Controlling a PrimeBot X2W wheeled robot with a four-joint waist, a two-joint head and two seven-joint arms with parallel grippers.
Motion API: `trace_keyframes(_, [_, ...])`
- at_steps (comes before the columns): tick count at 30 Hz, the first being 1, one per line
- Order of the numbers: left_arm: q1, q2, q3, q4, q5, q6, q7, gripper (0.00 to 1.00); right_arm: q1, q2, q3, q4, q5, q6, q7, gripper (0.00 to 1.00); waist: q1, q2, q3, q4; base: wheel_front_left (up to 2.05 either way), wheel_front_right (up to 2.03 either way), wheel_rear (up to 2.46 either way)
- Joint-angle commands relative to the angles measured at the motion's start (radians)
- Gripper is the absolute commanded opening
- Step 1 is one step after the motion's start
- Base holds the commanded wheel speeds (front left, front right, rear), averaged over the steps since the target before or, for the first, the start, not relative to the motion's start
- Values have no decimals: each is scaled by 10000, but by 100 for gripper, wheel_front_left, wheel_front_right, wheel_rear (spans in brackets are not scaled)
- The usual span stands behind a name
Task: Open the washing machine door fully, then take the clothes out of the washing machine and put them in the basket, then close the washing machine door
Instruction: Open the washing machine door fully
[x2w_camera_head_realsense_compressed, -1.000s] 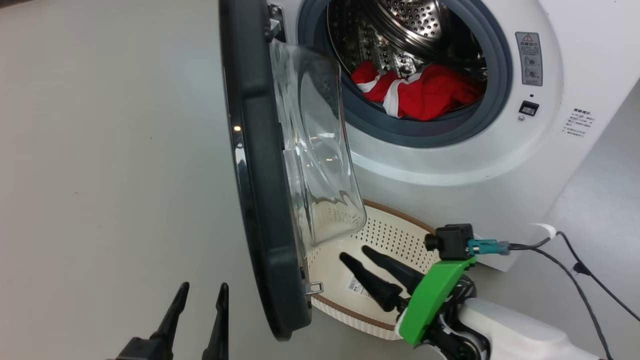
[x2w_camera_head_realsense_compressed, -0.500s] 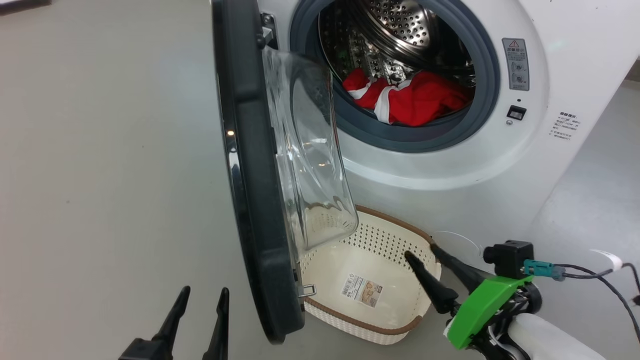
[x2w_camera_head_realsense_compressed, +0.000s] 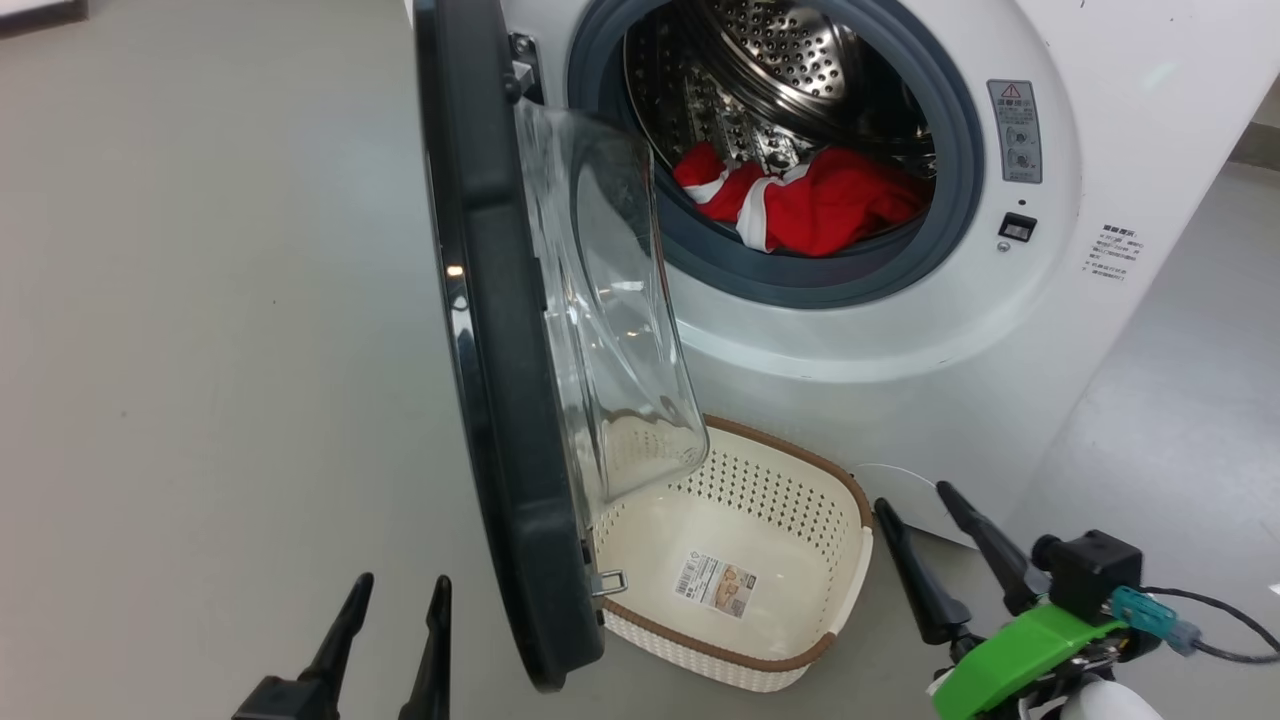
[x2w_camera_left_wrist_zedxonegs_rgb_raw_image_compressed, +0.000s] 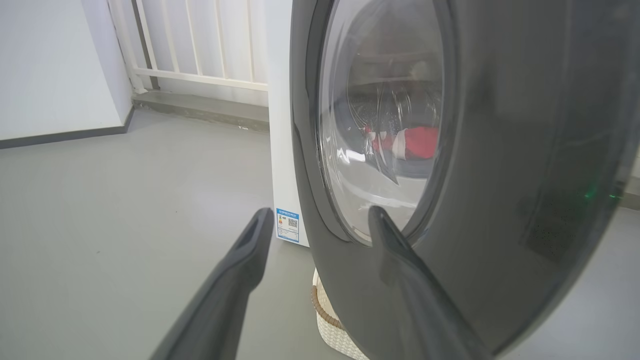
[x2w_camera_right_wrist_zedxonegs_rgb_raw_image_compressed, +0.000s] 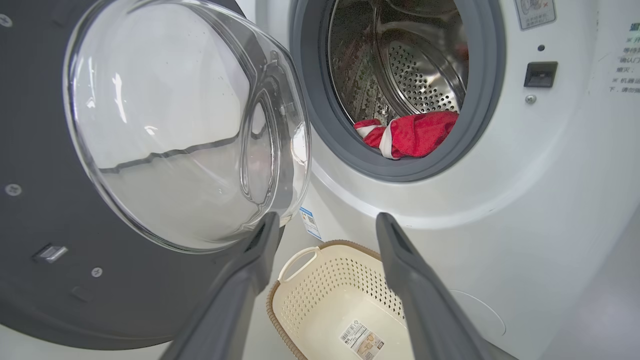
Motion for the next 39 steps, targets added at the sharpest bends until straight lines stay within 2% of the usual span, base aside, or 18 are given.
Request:
trace_keyframes(1, [-303,72,353,-223,90,-60,-122,100,77,48,-104,-431,-311,73,-95,100,0,-1,-2,-15,0,0,0])
trace_keyframes(6, [-307,72,376,-261,87,-52,-122,100,722,428,-1253,-1273,-1386,73,-95,100,0,-1,1,-53,0,0,0])
trace_keyframes(10, [-296,72,407,-286,98,-48,-122,100,1055,646,-1706,-1660,-1828,73,-95,100,0,-1,-34,-96,0,0,0])
trace_keyframes(30, [-182,72,478,-284,168,-93,-122,100,1551,1047,-2006,-1491,-2174,73,-95,100,0,-1,-262,-93,0,0,0])
trace_keyframes(31, [-156,72,501,-304,202,-115,-122,41,1567,1064,-1995,-1484,-2170,73,-95,100,0,-1,-297,-100,0,0,0])
trace_keyframes(32, [-149,72,520,-303,240,-128,-122,0,1575,1073,-1989,-1484,-2168,73,-95,100,0,-1,-313,-106,0,0,0])
trace_keyframes(39, [-320,72,1065,-1035,28,-211,-122,0,1604,1115,-1917,-1479,-2139,73,-95,100,0,-1,-380,-160,0,0,0])
